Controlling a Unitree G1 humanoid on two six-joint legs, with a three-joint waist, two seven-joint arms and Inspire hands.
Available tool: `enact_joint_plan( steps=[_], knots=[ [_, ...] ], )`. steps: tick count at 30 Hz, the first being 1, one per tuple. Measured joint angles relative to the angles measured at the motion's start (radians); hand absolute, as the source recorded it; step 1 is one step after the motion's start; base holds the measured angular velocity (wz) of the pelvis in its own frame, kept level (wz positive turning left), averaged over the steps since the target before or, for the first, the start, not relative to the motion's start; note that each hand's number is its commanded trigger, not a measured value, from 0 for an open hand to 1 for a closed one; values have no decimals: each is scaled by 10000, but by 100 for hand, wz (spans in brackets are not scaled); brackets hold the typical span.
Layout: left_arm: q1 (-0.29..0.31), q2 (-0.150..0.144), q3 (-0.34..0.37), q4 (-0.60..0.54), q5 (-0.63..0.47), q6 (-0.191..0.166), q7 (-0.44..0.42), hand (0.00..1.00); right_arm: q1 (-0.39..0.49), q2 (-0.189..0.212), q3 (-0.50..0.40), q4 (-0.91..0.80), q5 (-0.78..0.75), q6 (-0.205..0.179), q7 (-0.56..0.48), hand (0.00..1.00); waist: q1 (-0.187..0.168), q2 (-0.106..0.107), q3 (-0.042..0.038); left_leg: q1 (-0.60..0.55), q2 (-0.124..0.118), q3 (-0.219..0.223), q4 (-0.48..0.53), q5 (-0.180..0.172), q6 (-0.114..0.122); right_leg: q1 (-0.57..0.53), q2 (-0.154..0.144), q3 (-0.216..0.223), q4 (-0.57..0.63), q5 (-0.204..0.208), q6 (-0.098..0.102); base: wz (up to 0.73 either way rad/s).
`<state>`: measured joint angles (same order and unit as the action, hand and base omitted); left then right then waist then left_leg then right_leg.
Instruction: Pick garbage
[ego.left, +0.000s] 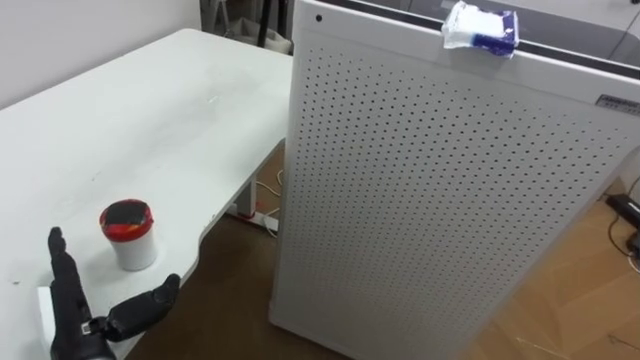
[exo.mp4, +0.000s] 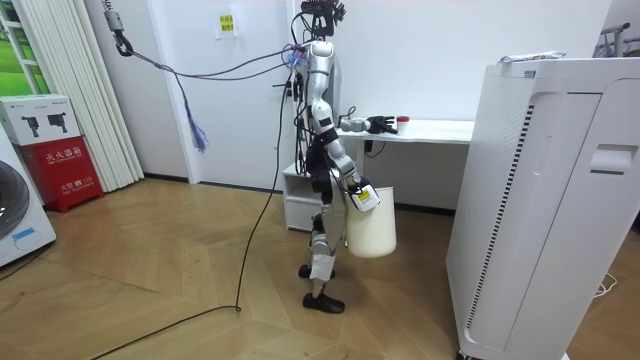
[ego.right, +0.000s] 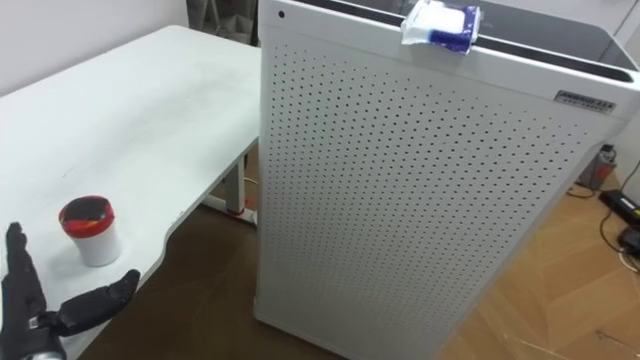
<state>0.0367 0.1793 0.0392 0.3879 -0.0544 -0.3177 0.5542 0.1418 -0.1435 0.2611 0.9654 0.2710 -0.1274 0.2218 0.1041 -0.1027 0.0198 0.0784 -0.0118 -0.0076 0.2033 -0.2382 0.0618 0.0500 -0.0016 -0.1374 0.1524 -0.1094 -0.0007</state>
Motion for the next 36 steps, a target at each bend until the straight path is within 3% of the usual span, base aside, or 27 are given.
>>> enact_joint_plan(
  steps=[6, 18, 27, 36],
  knots=[
    [-203, 19, 186, 197, -47, 57, 3, 0, 15, 0, 2, -202, -17, 0, 23, 100, -232, 46, -32, 18, 3, 16, 47, 3, 3, 0, -2, 16, -1, 0, 0, 0],
    [-1114, 50, 185, 1242, -220, 137, 3, 0, 51, -2, 25, -203, 19, 193, 7, 100, -234, 153, -126, -145, -4, 17, 143, 2, 3, -156, -16, 2, 46, 0, 0, 0],
    [-1628, 418, 197, 1626, -744, 388, -272, 0, 72, 0, 31, -205, 36, 345, -4, 100, -266, 145, -128, -318, -11, 19, 191, 2, 2, -333, -28, 13, 184, 12, -19, 0],
    [-1899, 435, 270, 1762, -744, 486, -260, 0, 115, 1, 256, -320, 55, 351, -192, 100, -269, 119, -131, -374, -7, 24, 276, 2, 2, -382, -21, -15, 184, 13, -20, 0]
  ],
)
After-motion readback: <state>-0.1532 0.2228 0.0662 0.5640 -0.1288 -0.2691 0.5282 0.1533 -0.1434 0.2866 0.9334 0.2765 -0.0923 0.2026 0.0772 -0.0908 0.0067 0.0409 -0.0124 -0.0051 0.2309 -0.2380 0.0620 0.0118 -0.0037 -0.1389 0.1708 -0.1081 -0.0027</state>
